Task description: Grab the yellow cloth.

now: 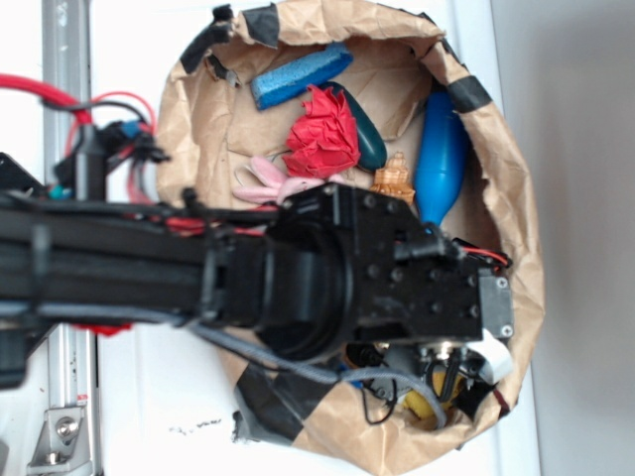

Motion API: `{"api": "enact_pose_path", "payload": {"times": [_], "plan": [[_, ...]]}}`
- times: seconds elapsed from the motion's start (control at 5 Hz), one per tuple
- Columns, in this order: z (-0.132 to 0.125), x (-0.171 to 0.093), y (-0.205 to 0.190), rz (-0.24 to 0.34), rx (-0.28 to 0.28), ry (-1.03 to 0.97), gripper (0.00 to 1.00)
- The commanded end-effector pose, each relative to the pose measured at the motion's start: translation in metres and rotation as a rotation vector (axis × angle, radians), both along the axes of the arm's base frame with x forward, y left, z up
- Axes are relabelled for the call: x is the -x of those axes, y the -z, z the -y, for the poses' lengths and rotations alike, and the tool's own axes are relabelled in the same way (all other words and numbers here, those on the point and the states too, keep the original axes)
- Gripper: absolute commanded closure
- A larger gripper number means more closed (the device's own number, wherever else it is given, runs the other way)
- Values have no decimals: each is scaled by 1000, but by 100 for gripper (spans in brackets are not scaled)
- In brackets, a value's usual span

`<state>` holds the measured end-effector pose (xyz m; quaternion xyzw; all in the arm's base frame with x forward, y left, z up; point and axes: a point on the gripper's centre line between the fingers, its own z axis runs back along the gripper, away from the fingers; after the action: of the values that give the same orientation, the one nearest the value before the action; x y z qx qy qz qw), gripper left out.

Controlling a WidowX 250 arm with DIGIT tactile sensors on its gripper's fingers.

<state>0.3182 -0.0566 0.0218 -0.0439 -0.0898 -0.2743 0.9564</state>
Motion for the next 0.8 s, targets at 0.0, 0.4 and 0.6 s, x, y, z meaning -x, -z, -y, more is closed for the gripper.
{"api": "enact_pose_path", "payload": {"times": [0.0, 0.4, 0.6], "plan": [[-11, -6, -45, 104, -9, -19, 100], [-36, -5, -118, 219, -72, -154, 100], [-41, 5, -140, 62, -153, -289, 100]]}}
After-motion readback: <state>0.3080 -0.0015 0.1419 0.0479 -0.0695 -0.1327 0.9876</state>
